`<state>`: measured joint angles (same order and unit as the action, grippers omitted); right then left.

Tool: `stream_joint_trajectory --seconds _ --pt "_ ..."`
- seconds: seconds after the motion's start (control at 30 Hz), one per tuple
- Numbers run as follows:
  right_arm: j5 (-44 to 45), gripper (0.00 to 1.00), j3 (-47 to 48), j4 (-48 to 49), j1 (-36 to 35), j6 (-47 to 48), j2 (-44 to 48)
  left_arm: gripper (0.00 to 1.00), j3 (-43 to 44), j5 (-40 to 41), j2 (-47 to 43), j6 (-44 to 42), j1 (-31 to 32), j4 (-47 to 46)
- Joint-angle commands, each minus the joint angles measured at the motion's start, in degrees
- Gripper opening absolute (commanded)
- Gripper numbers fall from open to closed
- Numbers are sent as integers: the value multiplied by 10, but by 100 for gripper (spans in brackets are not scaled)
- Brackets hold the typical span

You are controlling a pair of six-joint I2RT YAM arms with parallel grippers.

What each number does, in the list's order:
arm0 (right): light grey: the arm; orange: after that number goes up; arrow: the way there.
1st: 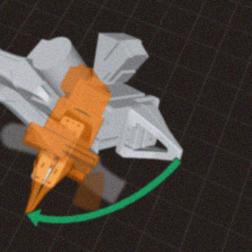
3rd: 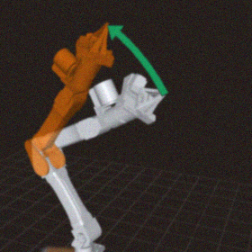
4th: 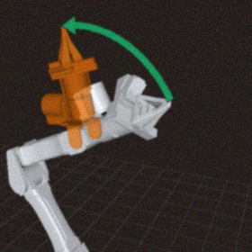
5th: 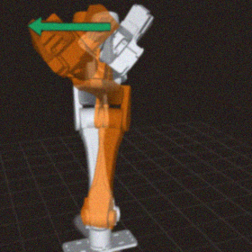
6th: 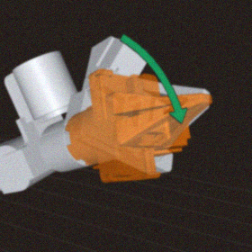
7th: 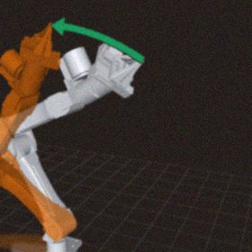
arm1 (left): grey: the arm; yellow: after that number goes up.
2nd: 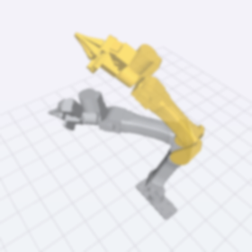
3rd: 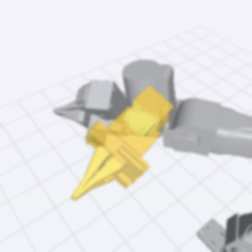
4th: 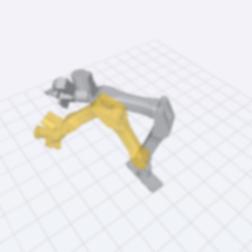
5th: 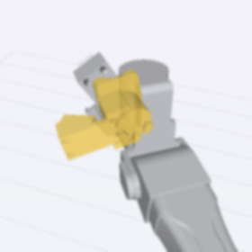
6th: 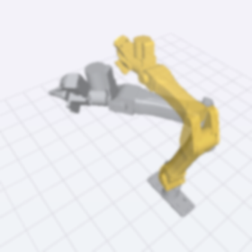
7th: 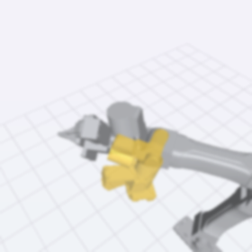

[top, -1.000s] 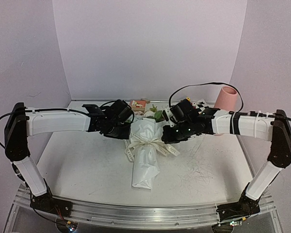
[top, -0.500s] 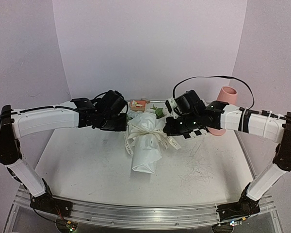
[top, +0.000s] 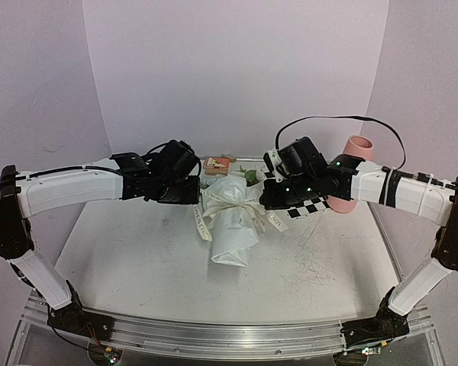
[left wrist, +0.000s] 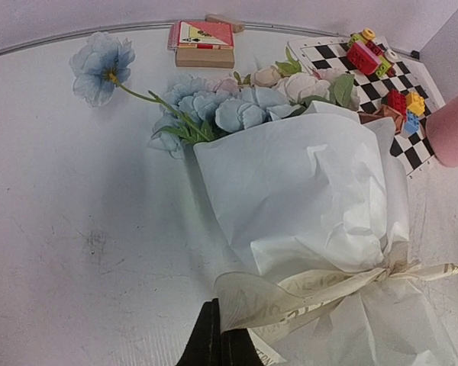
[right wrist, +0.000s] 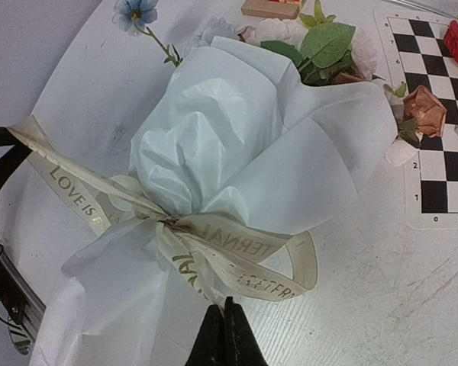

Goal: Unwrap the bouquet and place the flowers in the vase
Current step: Untie the ribbon from the wrapping paper.

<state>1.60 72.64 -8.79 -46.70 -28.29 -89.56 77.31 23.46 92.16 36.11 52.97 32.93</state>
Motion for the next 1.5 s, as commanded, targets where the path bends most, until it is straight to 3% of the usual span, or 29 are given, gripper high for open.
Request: stream_joint_trajectory --seconds 0.0,0.53,0.87,1.47 --pt "42 0 -25 -30 1 -25 21 0 -22 17 -32 26 -2 2" --pt "50 0 -26 -69 2 -49 -15 0 -72 -56 -14 67 -30 2" --pt "81 0 6 -95 3 -37 -23 0 -109 -87 -44 78 -87 2" --pt "107 0 10 -116 3 -36 -37 0 -120 -55 -87 67 -105 3"
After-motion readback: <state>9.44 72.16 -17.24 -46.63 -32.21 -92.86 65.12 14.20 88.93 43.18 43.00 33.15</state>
